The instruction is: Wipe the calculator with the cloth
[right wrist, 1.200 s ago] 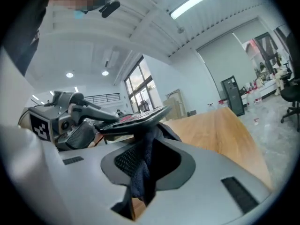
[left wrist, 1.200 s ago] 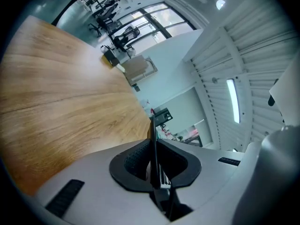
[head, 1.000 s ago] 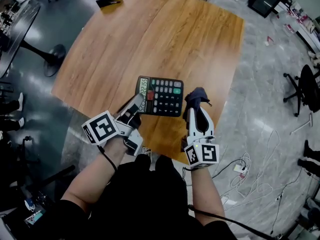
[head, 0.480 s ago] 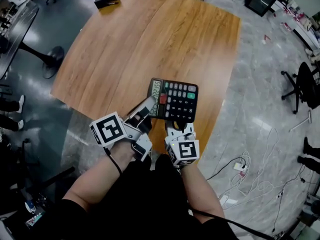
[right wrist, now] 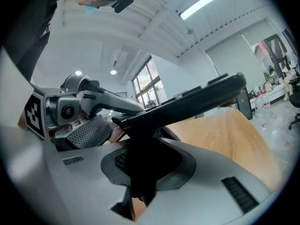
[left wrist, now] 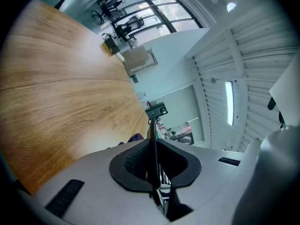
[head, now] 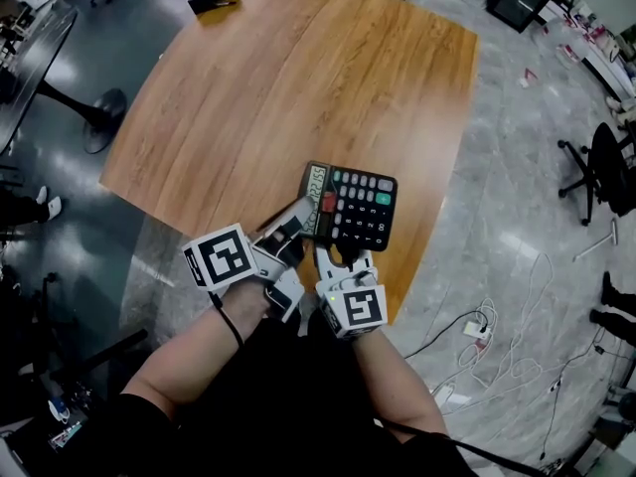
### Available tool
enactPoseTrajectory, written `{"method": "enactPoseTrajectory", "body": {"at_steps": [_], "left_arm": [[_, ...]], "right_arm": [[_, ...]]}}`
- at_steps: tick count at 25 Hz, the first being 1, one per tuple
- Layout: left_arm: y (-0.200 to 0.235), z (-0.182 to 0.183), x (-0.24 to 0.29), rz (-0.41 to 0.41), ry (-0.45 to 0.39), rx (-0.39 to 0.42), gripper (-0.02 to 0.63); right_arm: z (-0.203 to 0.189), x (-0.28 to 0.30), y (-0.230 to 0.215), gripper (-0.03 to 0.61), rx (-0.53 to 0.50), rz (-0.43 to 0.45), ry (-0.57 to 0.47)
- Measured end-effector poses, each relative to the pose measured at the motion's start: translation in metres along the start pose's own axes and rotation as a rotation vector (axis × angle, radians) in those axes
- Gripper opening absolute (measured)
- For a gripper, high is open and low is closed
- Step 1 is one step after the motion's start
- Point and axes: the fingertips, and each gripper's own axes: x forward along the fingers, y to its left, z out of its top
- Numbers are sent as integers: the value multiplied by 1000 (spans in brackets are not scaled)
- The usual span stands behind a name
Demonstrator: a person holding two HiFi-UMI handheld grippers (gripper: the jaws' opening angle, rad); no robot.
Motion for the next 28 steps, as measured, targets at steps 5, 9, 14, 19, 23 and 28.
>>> {"method": "enactPoseTrajectory", "body": {"at_steps": [5, 9, 14, 19, 23, 28], "left_arm": [[2, 6, 0, 11, -16, 16, 49], [13, 19, -4, 44, -39, 25, 49], [28, 30, -14, 83, -69, 38, 49], [21, 28, -14, 61, -67, 26, 49], [4, 18, -8, 18, -43, 25, 49], [-12, -5, 2, -28, 10, 14, 49]], "right_arm": [[-3, -8, -19, 69, 2, -58, 13], [4, -21, -53, 69, 49, -137, -47], [27, -49, -119, 69, 89, -296, -108], [36, -64, -145, 69, 61, -370, -121], [21, -53, -123, 69, 43, -323, -84], [0, -23, -55, 69, 25, -165, -6]]}}
